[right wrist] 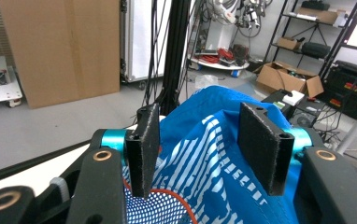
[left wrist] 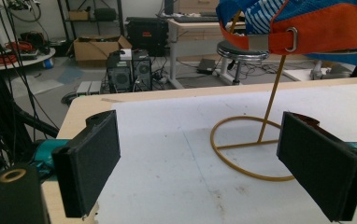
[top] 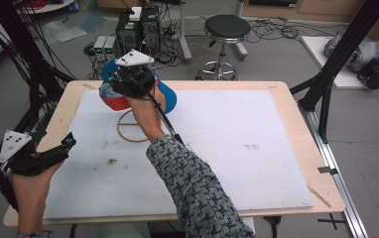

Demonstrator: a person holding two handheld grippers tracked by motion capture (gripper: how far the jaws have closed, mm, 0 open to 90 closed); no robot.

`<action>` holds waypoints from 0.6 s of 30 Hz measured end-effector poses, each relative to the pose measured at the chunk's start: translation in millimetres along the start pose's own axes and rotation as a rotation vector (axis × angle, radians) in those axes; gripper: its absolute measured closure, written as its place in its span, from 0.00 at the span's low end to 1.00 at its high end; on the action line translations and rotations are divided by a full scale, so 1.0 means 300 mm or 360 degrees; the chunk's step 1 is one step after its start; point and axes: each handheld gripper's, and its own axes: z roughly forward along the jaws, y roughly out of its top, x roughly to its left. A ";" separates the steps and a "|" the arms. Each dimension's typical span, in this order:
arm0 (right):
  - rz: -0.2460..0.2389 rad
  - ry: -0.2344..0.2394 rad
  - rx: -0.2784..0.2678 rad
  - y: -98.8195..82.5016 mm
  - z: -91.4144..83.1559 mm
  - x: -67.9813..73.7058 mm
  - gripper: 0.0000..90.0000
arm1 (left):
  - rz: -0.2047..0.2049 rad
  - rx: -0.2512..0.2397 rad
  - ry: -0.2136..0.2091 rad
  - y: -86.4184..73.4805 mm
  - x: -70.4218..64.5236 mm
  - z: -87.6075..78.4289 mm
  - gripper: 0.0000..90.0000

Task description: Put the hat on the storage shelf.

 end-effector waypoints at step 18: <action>0.0118 -0.0042 -0.0030 0.002 -0.040 -0.052 0.32 | 0.0001 0.0003 0.0003 0.001 0.002 -0.003 0.15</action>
